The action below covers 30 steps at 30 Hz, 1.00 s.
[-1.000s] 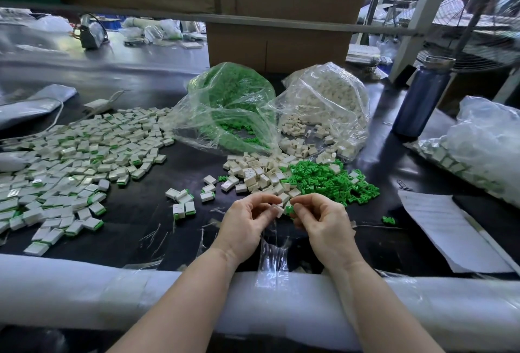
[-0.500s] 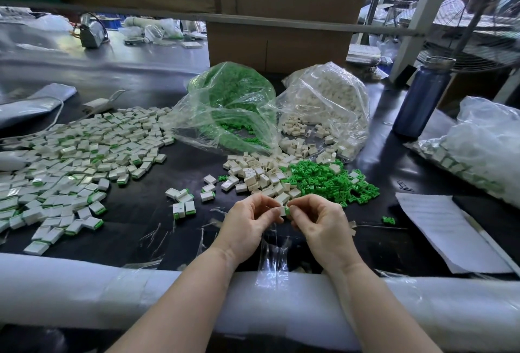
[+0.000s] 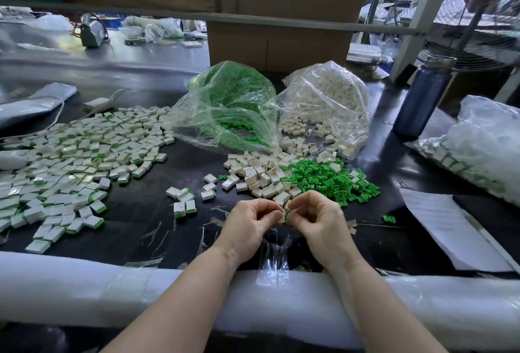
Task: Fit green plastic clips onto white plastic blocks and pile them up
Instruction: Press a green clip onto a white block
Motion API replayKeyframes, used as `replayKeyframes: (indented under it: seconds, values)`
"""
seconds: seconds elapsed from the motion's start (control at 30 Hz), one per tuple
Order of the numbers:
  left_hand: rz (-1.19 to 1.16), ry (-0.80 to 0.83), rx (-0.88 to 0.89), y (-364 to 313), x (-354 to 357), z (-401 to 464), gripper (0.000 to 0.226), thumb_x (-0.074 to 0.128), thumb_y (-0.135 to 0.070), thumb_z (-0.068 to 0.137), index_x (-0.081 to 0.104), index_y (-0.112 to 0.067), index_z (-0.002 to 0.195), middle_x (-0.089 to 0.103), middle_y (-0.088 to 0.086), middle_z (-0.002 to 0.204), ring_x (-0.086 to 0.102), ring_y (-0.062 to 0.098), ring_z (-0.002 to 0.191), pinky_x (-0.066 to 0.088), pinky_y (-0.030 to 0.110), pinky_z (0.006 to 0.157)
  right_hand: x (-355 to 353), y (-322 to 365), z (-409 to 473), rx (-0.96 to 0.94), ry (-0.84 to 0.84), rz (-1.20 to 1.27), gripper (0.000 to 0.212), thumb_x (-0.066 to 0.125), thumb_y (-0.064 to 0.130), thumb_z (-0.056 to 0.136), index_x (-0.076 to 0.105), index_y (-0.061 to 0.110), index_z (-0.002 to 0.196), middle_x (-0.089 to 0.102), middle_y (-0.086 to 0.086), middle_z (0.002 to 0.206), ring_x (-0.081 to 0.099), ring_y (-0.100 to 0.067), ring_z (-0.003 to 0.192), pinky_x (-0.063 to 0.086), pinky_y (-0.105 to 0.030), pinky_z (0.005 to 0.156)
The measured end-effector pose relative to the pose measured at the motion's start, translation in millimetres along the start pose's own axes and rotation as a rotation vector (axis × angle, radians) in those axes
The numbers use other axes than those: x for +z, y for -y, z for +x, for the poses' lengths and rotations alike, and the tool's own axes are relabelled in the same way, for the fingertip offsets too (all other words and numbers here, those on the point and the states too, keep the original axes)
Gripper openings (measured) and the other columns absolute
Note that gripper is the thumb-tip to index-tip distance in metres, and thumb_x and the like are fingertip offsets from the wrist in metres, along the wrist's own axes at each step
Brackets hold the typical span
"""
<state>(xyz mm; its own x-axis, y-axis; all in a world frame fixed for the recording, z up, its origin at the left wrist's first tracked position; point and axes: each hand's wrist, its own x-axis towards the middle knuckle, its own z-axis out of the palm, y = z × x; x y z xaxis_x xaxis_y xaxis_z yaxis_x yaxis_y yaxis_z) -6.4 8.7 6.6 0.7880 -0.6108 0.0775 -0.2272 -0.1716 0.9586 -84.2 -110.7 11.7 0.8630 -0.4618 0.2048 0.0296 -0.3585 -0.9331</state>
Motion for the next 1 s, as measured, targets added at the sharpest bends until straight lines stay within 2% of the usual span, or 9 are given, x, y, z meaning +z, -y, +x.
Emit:
replayKeyframes:
  seconds: [0.17,0.3,0.4,0.47,0.57,0.87,1.0]
  values:
    - [0.047,0.009,0.016,-0.4,0.1,-1.7,0.009,0.063,-0.007,0.086,0.070,-0.013,0.085,0.066,-0.005,0.074,0.060,0.004,0.072,0.047,0.014,0.076,-1.2,0.5,0.5,0.018,0.029,-0.006,0.021,0.069,-0.007,0.075,0.061,0.013,0.072,0.065,-0.002,0.071,0.059,-0.008,0.065,0.050,-0.019,0.063]
    - [0.158,0.025,0.016,2.1,1.8,-1.8,0.009,0.065,-0.011,0.086,0.071,-0.018,0.086,0.069,-0.003,0.077,0.064,0.011,0.080,0.050,0.029,0.088,-2.4,0.4,0.1,0.027,0.059,-0.073,0.022,0.070,-0.004,0.075,0.061,0.015,0.070,0.065,-0.012,0.072,0.056,-0.015,0.065,0.051,-0.032,0.066]
    - [0.133,0.017,0.024,1.8,2.4,-1.2,0.008,0.066,-0.011,0.085,0.072,-0.016,0.087,0.069,-0.001,0.079,0.064,0.012,0.081,0.050,0.033,0.089,-2.4,0.0,0.5,0.037,0.034,-0.031,0.021,0.071,-0.005,0.074,0.061,0.013,0.070,0.064,-0.005,0.068,0.057,-0.011,0.062,0.049,-0.021,0.060]
    - [0.105,0.002,0.033,1.8,2.3,-1.1,0.009,0.066,-0.012,0.085,0.071,-0.019,0.085,0.070,-0.002,0.080,0.065,0.013,0.082,0.051,0.033,0.088,-1.6,-0.1,1.7,0.050,0.015,0.006,0.018,0.070,-0.006,0.074,0.062,0.010,0.072,0.063,-0.004,0.068,0.057,-0.011,0.062,0.048,-0.019,0.060]
    - [0.086,-0.017,0.050,3.3,2.8,-0.5,0.012,0.065,-0.013,0.085,0.069,-0.024,0.082,0.070,-0.001,0.082,0.064,0.014,0.082,0.052,0.033,0.086,-1.3,-0.8,2.9,0.054,-0.004,0.017,0.015,0.070,-0.003,0.076,0.063,0.010,0.073,0.065,-0.008,0.070,0.058,-0.014,0.065,0.049,-0.023,0.062]
    - [0.049,-0.008,0.017,2.3,3.2,7.4,0.014,0.062,-0.015,0.088,0.062,-0.025,0.079,0.060,-0.005,0.068,0.057,0.010,0.064,0.051,0.029,0.071,-0.9,-1.2,7.9,0.088,-0.051,-0.001,0.010,0.068,0.000,0.080,0.066,0.009,0.075,0.068,-0.011,0.073,0.064,-0.024,0.071,0.055,-0.037,0.070]
    - [0.056,0.002,0.003,-3.2,2.8,13.9,0.016,0.059,-0.013,0.090,0.060,-0.024,0.079,0.062,-0.003,0.069,0.055,0.009,0.062,0.047,0.022,0.065,-3.4,3.0,14.1,0.111,-0.021,0.003,0.016,0.066,-0.001,0.082,0.065,0.012,0.073,0.067,-0.006,0.067,0.062,-0.015,0.062,0.055,-0.032,0.065]
